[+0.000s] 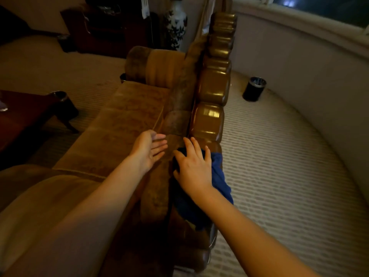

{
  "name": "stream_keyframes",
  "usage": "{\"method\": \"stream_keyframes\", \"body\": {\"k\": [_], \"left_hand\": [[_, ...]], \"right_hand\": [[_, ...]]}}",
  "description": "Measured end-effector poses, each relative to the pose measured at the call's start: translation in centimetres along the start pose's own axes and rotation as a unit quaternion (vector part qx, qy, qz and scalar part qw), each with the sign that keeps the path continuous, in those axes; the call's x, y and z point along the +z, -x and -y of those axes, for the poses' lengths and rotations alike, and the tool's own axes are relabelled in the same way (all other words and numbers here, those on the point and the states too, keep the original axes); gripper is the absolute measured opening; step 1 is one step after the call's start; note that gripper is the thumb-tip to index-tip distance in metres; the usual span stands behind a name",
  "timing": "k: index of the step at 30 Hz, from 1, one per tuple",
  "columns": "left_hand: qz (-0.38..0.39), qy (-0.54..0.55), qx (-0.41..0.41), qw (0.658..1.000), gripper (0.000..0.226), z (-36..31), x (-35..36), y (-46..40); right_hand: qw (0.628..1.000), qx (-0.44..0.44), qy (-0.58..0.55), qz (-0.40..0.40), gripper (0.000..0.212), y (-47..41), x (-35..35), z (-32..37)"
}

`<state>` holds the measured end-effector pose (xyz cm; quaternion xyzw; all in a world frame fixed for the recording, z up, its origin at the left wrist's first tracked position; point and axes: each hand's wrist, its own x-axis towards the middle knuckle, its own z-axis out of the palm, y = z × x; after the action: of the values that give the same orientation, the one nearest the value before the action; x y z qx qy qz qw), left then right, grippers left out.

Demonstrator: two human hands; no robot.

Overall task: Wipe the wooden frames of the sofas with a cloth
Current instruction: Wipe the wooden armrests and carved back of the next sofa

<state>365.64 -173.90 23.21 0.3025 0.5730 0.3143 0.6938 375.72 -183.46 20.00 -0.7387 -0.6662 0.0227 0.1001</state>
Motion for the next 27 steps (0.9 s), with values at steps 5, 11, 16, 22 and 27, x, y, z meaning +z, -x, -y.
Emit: {"method": "stream_keyframes", "body": {"k": [5, 11, 16, 22, 27], "left_hand": [[-0.039, 0.063, 0.043, 0.996, 0.029, -2.8, 1.9, -1.9], [-0.030, 0.030, 0.049, 0.998, 0.029, -6.6, 2.1, -6.4], [0.036, -0.107, 0.103, 0.988, 0.026, -10.1, 2.9, -14.2], [0.166, -0.416, 0.273, 0.852, 0.037, -13.6, 5.5, -23.1], [0.182, -0.514, 0.397, 0.738, 0.050, -14.1, 10.6, -27.7]], "right_hand": [[0.999, -0.034, 0.007, 0.021, 0.044, -2.5, 0.0, -1.3], [0.994, -0.007, 0.096, 0.061, 0.069, -7.9, 1.2, -0.2], [0.977, 0.055, 0.205, 0.020, 0.068, -16.6, 1.6, -3.7], [0.953, 0.134, 0.273, 0.003, 0.070, -25.5, 0.5, -4.7], [0.942, 0.145, 0.302, 0.002, 0.068, -25.8, 1.0, -5.0]]}}
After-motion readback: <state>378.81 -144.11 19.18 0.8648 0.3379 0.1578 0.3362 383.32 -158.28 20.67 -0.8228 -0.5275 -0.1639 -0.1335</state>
